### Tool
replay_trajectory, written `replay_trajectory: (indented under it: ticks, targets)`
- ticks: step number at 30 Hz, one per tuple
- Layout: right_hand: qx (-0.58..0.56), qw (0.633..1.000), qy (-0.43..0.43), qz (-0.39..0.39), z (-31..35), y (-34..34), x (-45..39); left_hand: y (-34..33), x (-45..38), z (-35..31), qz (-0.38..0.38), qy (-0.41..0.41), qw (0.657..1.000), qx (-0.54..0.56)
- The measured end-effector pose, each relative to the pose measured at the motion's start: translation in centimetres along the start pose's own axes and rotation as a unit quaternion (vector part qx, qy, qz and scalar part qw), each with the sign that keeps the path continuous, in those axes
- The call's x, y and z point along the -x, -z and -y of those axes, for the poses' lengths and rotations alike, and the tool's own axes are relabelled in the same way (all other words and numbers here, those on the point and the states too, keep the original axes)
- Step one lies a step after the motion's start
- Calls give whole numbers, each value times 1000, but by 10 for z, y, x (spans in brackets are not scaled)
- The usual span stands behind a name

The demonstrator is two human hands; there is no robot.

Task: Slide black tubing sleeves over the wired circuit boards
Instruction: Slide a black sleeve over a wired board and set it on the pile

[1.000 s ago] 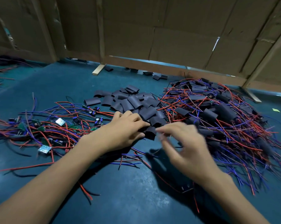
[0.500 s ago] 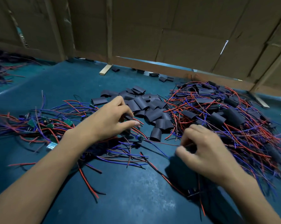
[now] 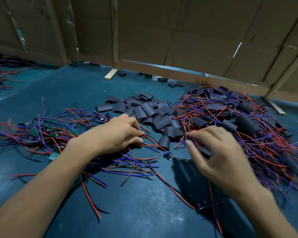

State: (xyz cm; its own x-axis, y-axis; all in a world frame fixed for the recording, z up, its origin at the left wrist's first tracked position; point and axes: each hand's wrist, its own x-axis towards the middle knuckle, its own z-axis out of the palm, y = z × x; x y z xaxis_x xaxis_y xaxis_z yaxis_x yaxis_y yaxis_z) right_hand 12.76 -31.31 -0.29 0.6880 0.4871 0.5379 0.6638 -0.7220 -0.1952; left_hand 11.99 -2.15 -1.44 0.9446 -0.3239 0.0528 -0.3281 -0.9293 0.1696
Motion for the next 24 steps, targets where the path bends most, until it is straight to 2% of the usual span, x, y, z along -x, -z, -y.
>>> replay_trajectory:
  ticks: [2, 5, 6, 14, 20, 24]
  targets:
    - [-18, 1000, 18, 19, 11, -21, 1, -1, -2, -2, 2, -3, 1000, 29]
    - [-26, 992, -2, 125, 22, -45, 2, -2, -4, -3, -13, 3, 998, 53]
    - [-38, 990, -5, 134, 21, -49, 2, -3, -5, -3, -13, 7, 998, 55]
    - [-116, 983, -10, 140, 18, -27, 6, -12, -4, -5, -49, 8, 990, 131]
    - [-100, 978, -22, 180, 14, -25, 7, -10, -8, -4, -38, 22, 996, 74]
    - [-107, 984, 17, 144, 9, -24, 8, -8, -6, -4, -2, 8, 998, 65]
